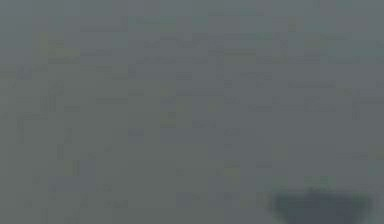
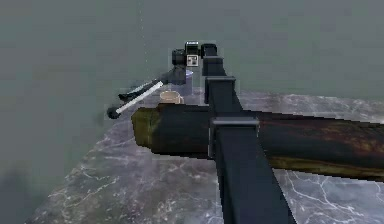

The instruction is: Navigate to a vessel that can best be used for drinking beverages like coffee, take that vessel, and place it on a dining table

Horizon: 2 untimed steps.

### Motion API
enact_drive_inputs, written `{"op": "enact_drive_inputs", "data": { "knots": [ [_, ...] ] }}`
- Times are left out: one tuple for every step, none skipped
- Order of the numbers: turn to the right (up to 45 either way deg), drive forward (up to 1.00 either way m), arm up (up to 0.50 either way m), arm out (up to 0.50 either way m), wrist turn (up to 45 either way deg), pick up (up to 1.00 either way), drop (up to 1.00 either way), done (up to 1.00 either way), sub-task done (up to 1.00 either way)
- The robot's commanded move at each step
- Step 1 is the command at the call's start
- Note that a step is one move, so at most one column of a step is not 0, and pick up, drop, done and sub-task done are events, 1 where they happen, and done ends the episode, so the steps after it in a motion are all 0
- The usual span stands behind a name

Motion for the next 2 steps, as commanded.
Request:
{"op": "enact_drive_inputs", "data": {
  "knots": [
    [0.0, 0.0, 0.0, 0.0, 45.0, 0.0, 0.0, 0.0, 0.0],
    [0.0, 0.0, 0.0, 0.0, 27.0, 0.0, 0.0, 0.0, 0.0]
  ]
}}
